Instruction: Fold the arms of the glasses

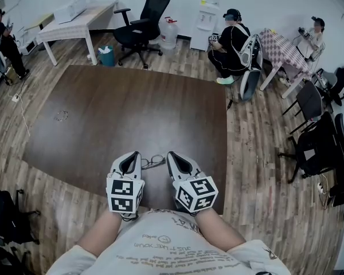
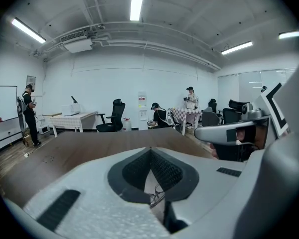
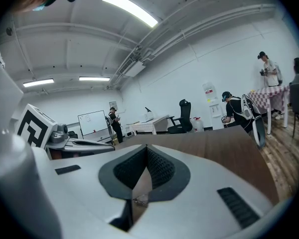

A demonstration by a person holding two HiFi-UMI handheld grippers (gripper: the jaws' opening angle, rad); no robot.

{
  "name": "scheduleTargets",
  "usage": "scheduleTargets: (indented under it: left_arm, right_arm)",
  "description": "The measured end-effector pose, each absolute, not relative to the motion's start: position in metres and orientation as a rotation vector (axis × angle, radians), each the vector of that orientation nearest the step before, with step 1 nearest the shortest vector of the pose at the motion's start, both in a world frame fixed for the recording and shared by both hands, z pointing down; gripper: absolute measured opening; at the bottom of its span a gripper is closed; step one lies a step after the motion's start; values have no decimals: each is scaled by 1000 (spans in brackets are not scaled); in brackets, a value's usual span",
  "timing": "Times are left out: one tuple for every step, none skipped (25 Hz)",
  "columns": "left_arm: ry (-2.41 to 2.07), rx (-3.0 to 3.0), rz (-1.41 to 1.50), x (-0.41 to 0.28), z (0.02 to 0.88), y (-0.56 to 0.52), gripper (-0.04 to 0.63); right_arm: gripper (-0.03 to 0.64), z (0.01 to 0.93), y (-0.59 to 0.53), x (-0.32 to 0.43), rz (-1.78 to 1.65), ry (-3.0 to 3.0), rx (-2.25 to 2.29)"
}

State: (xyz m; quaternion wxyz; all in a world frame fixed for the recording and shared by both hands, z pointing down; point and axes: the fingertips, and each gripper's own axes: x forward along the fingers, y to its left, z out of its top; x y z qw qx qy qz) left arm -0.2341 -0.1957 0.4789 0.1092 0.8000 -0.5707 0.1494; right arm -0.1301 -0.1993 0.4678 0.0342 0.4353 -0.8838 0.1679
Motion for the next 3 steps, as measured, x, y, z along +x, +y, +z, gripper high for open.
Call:
scheduleTargets:
  left_arm:
    - [-1674,2350,439,-235,480,-196,15]
    - [-1671,2348,440,-236,481,-196,15]
    - [-1668,2346,440,-238,482,-196,15]
  right_arm:
    - [12,468,-199,-131,516,-2717,1339]
    - [12,469,-199,-132,516,-2716,1339]
    - [12,469,-200,-133,516,-2715,1339]
